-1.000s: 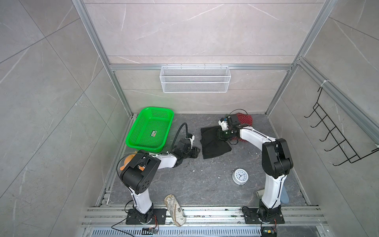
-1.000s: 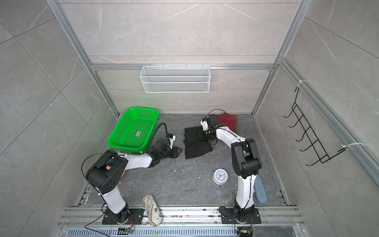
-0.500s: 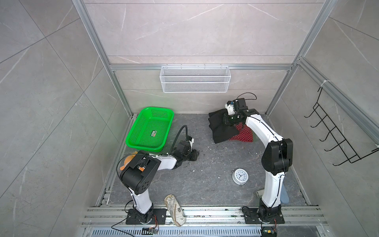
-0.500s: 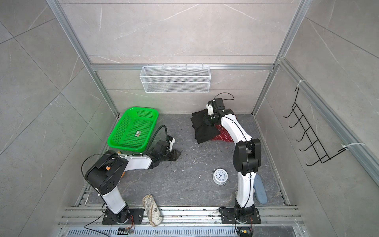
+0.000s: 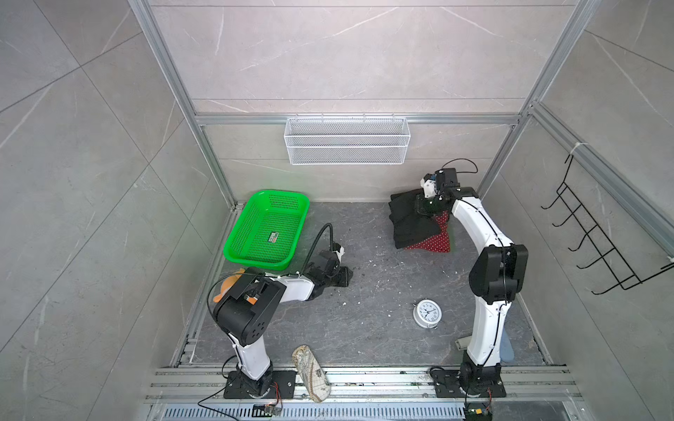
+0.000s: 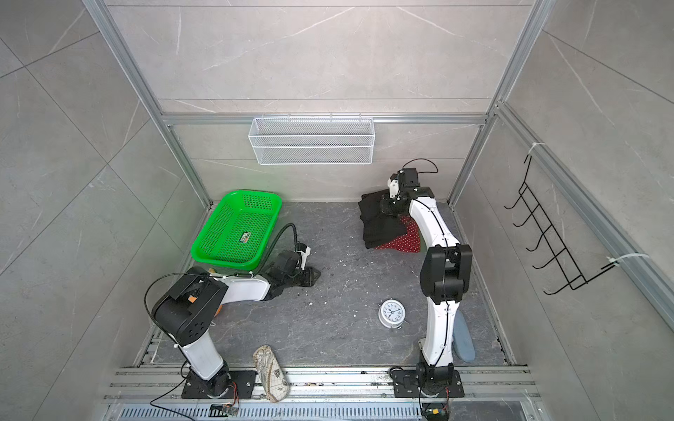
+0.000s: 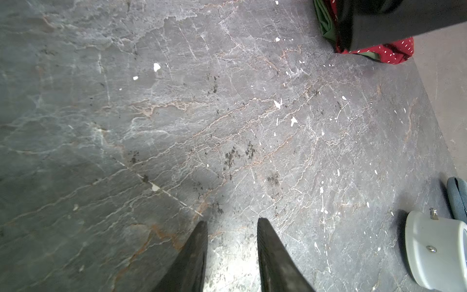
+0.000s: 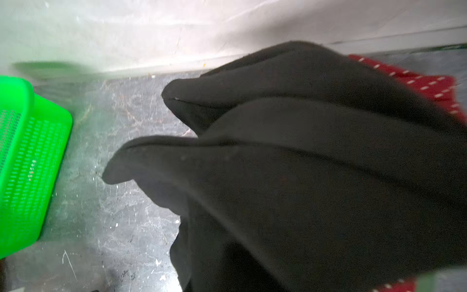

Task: Fold and stack skirts
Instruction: Place the skirt among several skirts.

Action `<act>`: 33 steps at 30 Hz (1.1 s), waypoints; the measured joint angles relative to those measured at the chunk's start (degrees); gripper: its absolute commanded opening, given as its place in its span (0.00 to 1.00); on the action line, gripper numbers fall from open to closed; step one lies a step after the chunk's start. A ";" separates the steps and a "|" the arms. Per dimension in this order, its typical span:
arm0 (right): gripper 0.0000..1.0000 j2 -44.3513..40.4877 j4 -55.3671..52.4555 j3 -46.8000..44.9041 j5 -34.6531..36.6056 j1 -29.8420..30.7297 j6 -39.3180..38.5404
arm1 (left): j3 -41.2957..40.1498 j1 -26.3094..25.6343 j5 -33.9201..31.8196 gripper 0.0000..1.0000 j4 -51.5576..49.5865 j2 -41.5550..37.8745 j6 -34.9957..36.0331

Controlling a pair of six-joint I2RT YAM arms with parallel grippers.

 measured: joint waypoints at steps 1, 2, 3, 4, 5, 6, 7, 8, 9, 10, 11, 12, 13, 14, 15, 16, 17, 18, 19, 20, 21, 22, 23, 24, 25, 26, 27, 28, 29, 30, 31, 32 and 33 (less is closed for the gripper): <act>0.00 0.00 0.07 0.22 -0.50 -0.66 0.02 | -0.09 0.00 -0.02 0.36 -0.02 0.00 0.00; 0.00 0.00 0.04 0.37 -0.90 -1.18 0.02 | -0.13 0.00 -0.02 0.36 -0.04 0.00 0.00; 0.00 0.00 0.04 0.39 -1.29 -1.75 0.02 | -0.20 0.00 -0.04 0.36 -0.02 0.00 0.00; 0.00 0.00 0.02 0.39 -1.60 -2.14 0.02 | -0.22 0.00 -0.04 0.36 -0.04 0.00 0.00; 0.00 0.09 0.02 0.39 -1.92 -2.62 0.02 | -0.26 0.00 -0.07 0.36 -0.02 0.00 0.00; 0.00 0.22 0.02 0.46 -2.14 -2.99 0.02 | -0.31 0.00 -0.07 0.36 -0.02 0.00 -0.02; 0.00 0.44 0.02 0.55 -2.32 -3.26 0.02 | -0.31 0.00 -0.04 0.36 -0.02 0.00 -0.02; 0.00 0.76 0.02 0.76 -2.54 -3.56 0.02 | -0.31 0.00 -0.07 0.36 -0.02 0.02 -0.04; 0.00 1.09 0.02 0.90 -2.58 -3.76 0.02 | -0.31 0.00 -0.04 0.36 0.00 0.02 -0.04; 0.00 1.60 0.00 1.11 -2.73 -4.00 0.02 | -0.31 0.00 -0.07 0.36 0.00 0.02 -0.07; 0.00 2.14 0.00 1.31 -2.73 -4.22 0.00 | -0.31 0.00 -0.07 0.36 0.00 0.04 -0.09; 0.00 2.67 -0.04 1.60 -2.73 -4.39 0.00 | -0.31 0.00 -0.07 0.36 -0.02 0.07 -0.11; 0.00 3.52 -0.04 2.01 -2.71 -4.61 -0.02 | -0.31 0.00 -0.07 0.36 0.00 0.09 -0.15; 0.00 4.35 -0.04 2.45 -2.69 -4.81 -0.04 | -0.31 0.00 -0.04 0.36 0.00 0.11 -0.17; 0.00 5.09 -0.04 2.73 -2.67 -5.01 -0.07 | -0.33 0.00 -0.04 0.36 0.00 0.11 -0.20; 0.00 5.86 -0.13 3.04 -2.47 -5.18 -0.09 | -0.33 0.00 -0.04 0.36 -0.02 0.11 -0.20; 0.00 6.43 -0.20 3.28 -2.25 -5.29 -0.22 | -0.31 0.00 -0.04 0.36 0.00 0.13 -0.22; 0.00 7.23 -0.26 3.63 -1.99 -5.46 -0.24 | -0.31 0.00 -0.04 0.36 0.00 0.13 -0.24; 0.00 8.04 -0.26 3.91 -1.66 -5.60 -0.28 | -0.31 0.00 -0.04 0.36 -0.02 0.15 -0.24; 0.00 8.68 -0.22 4.11 -1.31 -5.70 -0.31 | -0.31 0.00 -0.04 0.36 -0.02 0.20 -0.28; 0.00 9.31 -0.22 4.28 -0.92 -5.84 -0.46 | -0.31 0.00 -0.04 0.36 -0.02 0.22 -0.46; 0.00 10.01 -0.24 4.55 -0.46 -5.92 -0.48 | -0.31 0.00 -0.04 0.36 -0.04 0.22 -0.52; 0.00 10.47 -0.17 4.72 -0.15 -5.99 -0.50 | -0.31 0.00 -0.04 0.36 -0.04 0.22 -0.57; 0.00 11.06 -0.20 5.09 0.37 -6.05 -0.52 | -0.31 0.00 -0.02 0.36 -0.04 0.22 -0.59; 0.00 11.69 -0.20 5.46 0.83 -6.14 -0.57 | -0.31 -0.02 -0.02 0.36 -0.09 0.24 -0.61; 0.00 12.17 -0.17 5.75 1.20 -6.21 -0.66 | -0.31 -0.11 -0.02 0.36 -0.13 0.28 -0.61; 0.00 12.66 -0.17 5.99 1.66 -6.29 -0.63 | -0.31 -0.11 -0.02 0.36 -0.20 0.33 -0.61; 0.00 13.00 -0.20 6.14 2.01 -6.40 -0.66 | -0.31 -0.11 0.00 0.36 -0.35 0.33 -0.61; 0.00 13.35 -0.20 6.29 2.32 -6.49 -0.63 | -0.31 -0.11 0.00 0.36 -0.39 0.33 -0.61; 0.00 13.68 -0.17 6.40 2.51 -6.62 -0.63 | -0.31 -0.13 0.00 0.36 -0.46 0.35 -0.63; 0.00 13.88 -0.17 6.45 2.73 -6.78 -0.63 | -0.28 -0.17 0.07 0.36 -0.48 0.44 -0.63; 0.04 14.08 -0.17 6.45 2.93 -6.91 -0.61 | -0.20 -0.22 0.09 0.36 -0.52 0.57 -0.63; 0.10 14.25 -0.15 6.45 3.13 -7.10 -0.59 | 0.00 -0.24 0.13 0.36 -0.70 0.92 -0.63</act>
